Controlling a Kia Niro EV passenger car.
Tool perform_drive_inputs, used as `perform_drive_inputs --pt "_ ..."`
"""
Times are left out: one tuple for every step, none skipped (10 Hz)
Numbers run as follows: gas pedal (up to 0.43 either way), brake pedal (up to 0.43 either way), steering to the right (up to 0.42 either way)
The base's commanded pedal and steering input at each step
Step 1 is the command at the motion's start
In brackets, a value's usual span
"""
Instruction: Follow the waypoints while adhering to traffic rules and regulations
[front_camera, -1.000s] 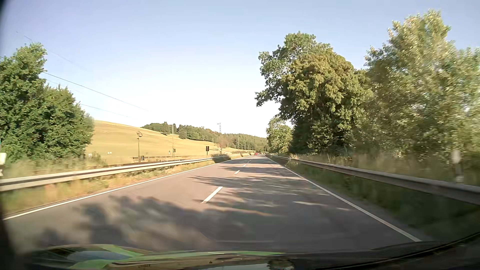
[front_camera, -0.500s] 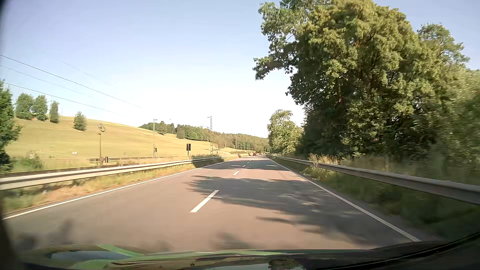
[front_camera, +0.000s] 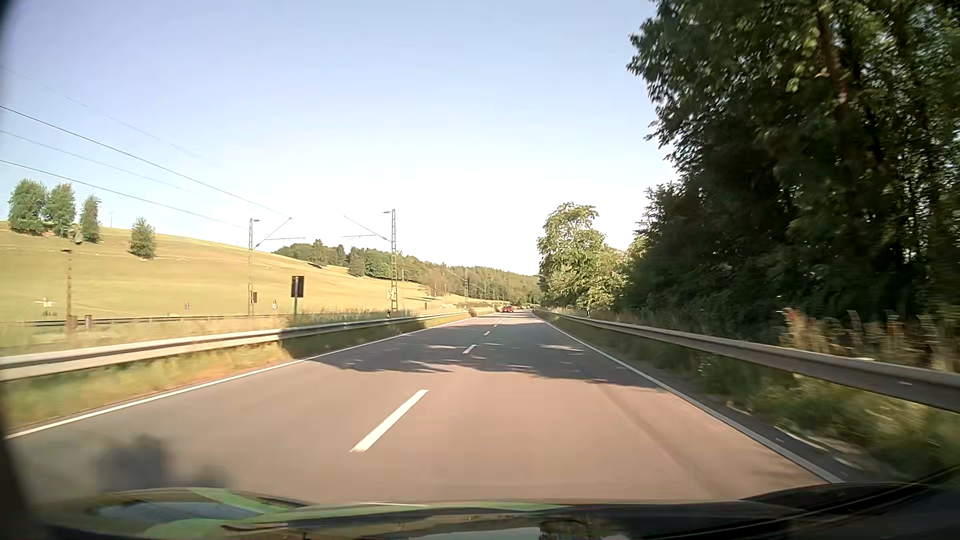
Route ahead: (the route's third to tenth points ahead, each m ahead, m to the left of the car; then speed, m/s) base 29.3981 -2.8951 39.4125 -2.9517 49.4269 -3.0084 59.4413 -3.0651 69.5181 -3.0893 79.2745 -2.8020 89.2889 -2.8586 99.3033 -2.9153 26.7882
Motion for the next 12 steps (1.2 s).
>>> perform_drive_inputs --pt "0.240 0.000 0.001" --pt "0.240 0.000 0.001" --pt "0.240 0.000 0.001" --pt "0.240 0.000 0.000" --pt "0.240 0.000 0.000" --pt "0.240 0.000 0.000" --pt "0.240 0.000 0.000" --pt "0.240 0.000 0.000" --pt "0.240 0.000 0.000" --pt "0.240 0.000 0.000" --pt "0.240 0.000 0.000" --pt "0.240 0.000 -0.001"
